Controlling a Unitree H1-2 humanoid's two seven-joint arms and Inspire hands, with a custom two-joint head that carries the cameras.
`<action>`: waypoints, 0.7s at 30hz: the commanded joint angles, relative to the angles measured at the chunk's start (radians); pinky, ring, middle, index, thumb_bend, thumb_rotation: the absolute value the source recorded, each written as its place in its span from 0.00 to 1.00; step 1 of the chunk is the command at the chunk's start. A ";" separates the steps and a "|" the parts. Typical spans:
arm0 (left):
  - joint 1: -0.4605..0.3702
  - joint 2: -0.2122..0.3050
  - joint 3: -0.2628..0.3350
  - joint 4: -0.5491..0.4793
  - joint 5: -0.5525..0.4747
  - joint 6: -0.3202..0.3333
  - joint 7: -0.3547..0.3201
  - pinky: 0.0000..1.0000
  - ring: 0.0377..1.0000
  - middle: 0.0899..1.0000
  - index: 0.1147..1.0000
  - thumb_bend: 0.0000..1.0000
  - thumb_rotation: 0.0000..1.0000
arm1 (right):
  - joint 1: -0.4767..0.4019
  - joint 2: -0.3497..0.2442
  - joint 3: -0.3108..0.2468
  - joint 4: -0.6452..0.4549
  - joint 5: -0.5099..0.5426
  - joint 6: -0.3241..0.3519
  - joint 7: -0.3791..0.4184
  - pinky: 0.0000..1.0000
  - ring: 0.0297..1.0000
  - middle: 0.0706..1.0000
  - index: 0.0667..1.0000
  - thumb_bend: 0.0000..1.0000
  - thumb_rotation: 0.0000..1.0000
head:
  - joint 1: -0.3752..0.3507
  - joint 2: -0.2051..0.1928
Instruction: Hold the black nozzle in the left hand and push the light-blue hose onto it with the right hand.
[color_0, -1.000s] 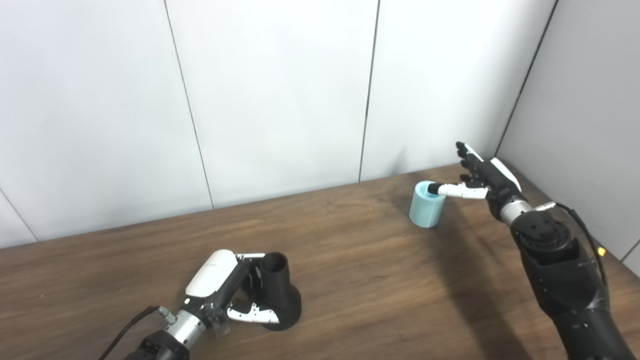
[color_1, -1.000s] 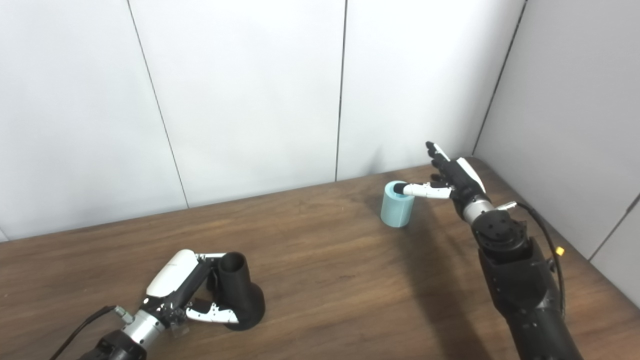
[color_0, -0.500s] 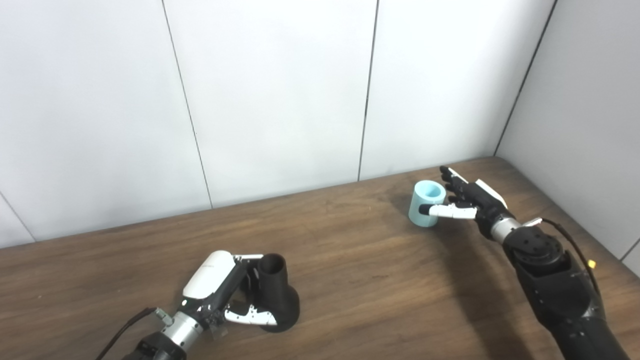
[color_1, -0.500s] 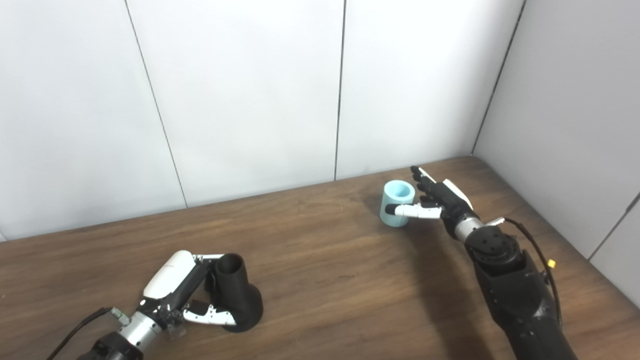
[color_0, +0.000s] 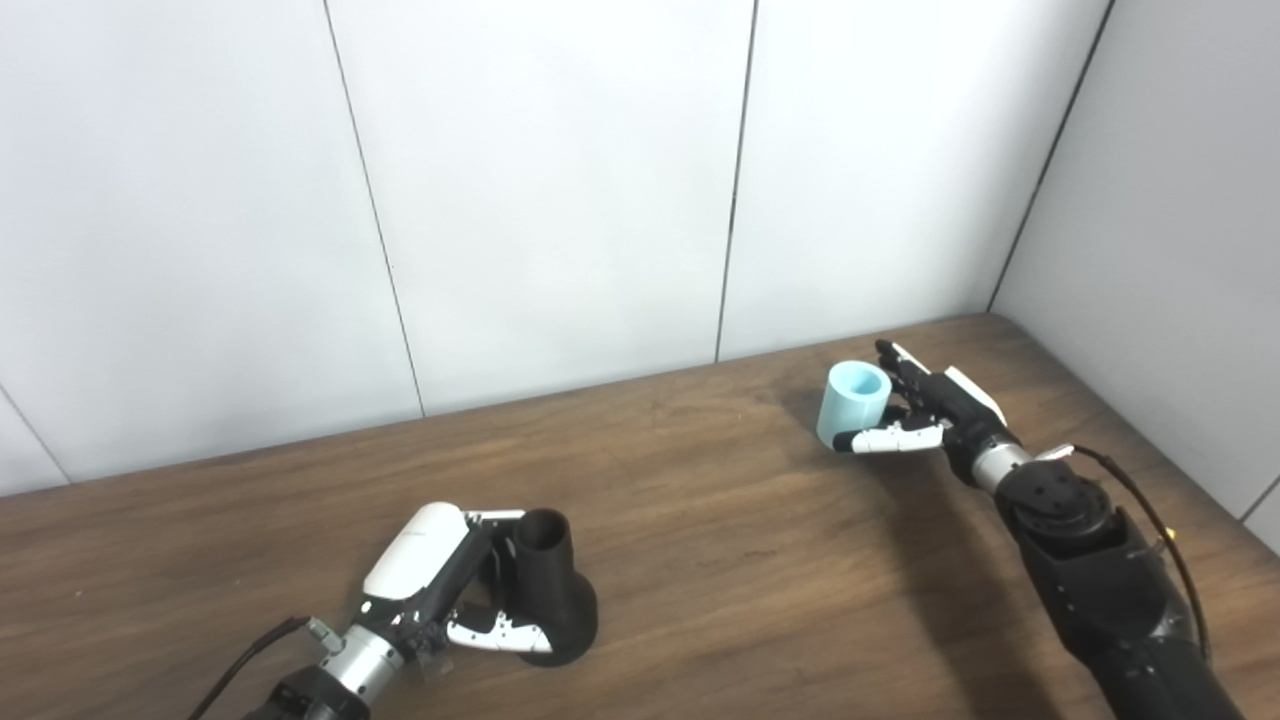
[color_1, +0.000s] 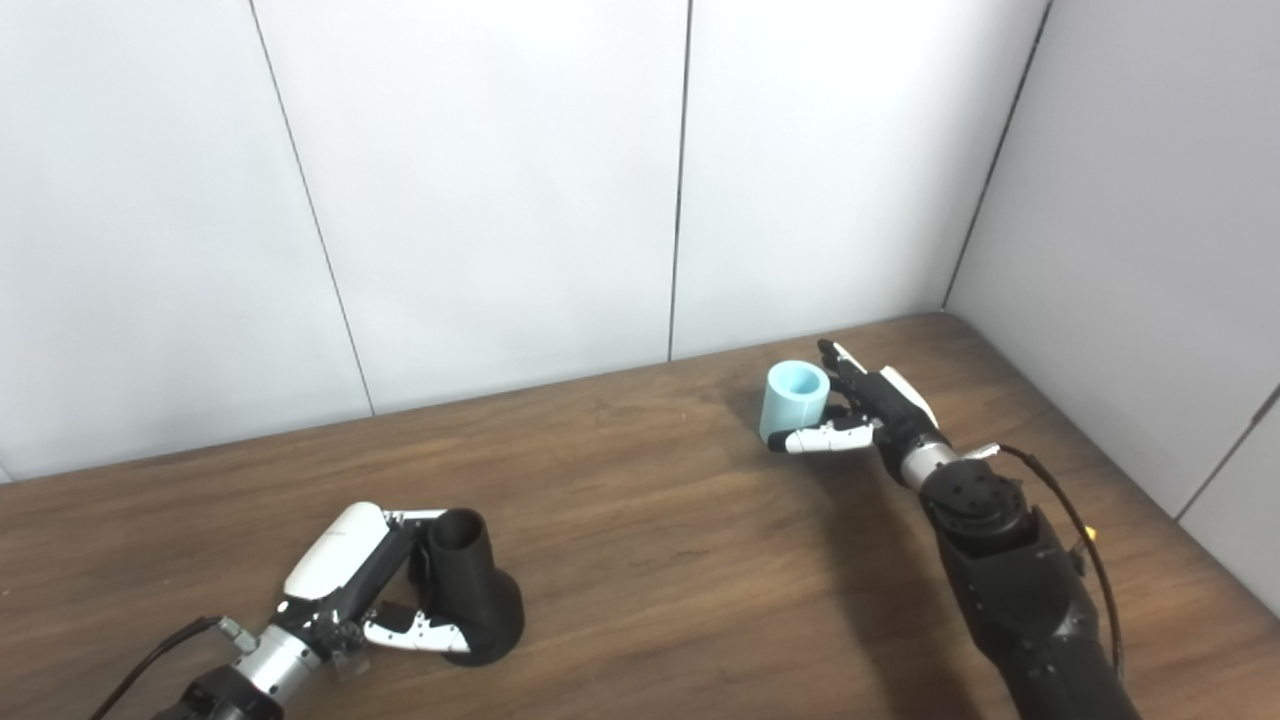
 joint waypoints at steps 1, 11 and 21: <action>0.153 0.091 -0.065 0.098 0.083 0.043 -0.168 0.36 0.35 0.42 0.45 0.50 0.00 | -0.055 -0.002 -0.010 0.008 0.015 -0.035 -0.016 0.86 0.95 0.99 0.99 0.82 0.07 | 0.005 0.005; 0.162 0.100 -0.056 0.077 0.060 0.041 -0.176 0.36 0.36 0.42 0.44 0.50 0.00 | -0.082 0.035 0.012 0.074 -0.048 -0.083 -0.123 0.79 0.82 0.88 0.91 0.77 0.02 | 0.015 0.016; 0.169 0.102 -0.059 0.054 0.061 0.069 -0.199 0.38 0.36 0.43 0.44 0.50 0.00 | -0.094 0.045 0.043 0.113 -0.055 -0.138 -0.118 0.71 0.71 0.77 0.78 0.76 0.00 | 0.026 0.029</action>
